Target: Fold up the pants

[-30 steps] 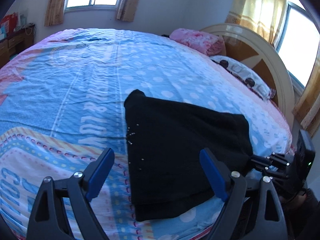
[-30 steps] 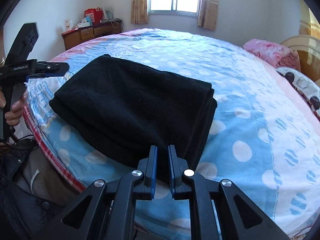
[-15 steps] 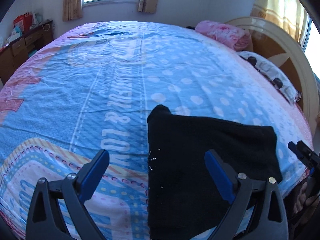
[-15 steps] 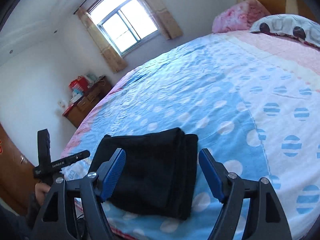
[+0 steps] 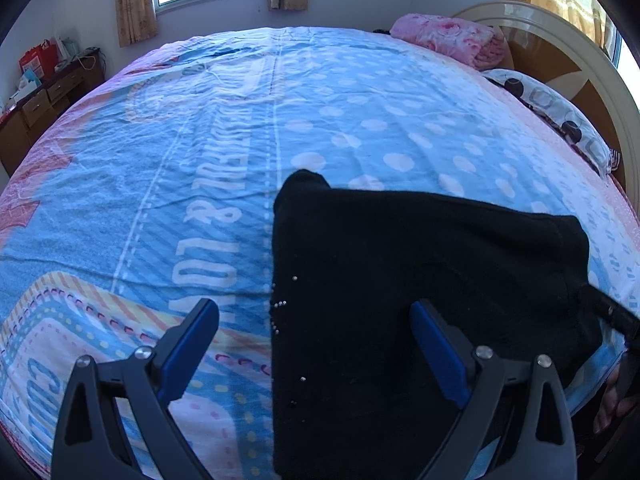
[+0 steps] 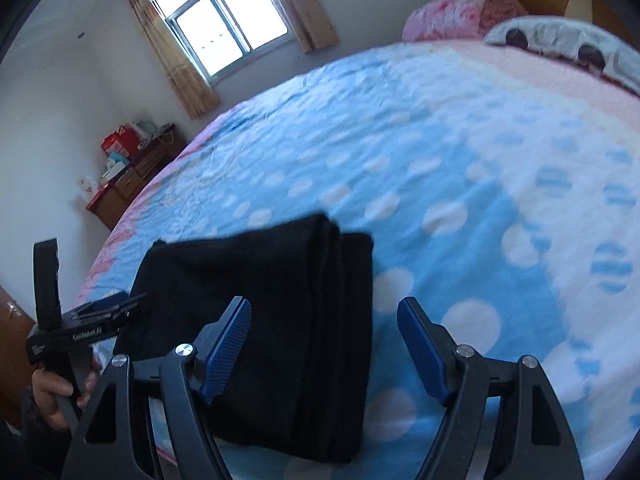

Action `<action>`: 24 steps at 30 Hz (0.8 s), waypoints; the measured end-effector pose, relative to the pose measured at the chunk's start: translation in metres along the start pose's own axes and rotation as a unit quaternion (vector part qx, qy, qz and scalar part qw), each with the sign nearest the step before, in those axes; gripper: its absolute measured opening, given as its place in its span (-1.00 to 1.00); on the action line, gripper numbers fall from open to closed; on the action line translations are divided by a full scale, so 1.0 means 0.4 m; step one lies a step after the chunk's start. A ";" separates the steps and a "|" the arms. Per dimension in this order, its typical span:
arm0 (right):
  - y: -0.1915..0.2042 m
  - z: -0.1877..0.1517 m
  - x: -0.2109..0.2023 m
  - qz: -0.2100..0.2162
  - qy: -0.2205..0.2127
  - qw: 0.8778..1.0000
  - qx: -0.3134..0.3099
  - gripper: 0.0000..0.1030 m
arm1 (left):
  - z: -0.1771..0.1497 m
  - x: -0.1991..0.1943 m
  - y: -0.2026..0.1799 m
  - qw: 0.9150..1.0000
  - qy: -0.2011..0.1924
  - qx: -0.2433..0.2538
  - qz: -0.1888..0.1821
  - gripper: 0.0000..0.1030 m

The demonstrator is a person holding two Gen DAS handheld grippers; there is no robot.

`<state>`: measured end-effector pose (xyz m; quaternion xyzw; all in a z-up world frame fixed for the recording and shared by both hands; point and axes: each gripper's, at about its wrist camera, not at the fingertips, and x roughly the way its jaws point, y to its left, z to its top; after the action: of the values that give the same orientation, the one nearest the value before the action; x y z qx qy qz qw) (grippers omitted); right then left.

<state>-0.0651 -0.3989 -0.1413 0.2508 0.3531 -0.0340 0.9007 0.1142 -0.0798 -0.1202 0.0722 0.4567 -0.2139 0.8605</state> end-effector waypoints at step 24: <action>0.092 -0.026 0.040 0.009 0.042 0.994 -0.100 -0.24 | -0.010 0.023 -0.021 0.986 0.026 -0.013 -0.164 0.19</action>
<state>-0.0508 -0.3600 -0.1427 0.1641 0.3901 0.0206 0.9058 0.1120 -0.0888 -0.1293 -0.0093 0.4874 -0.3439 0.8026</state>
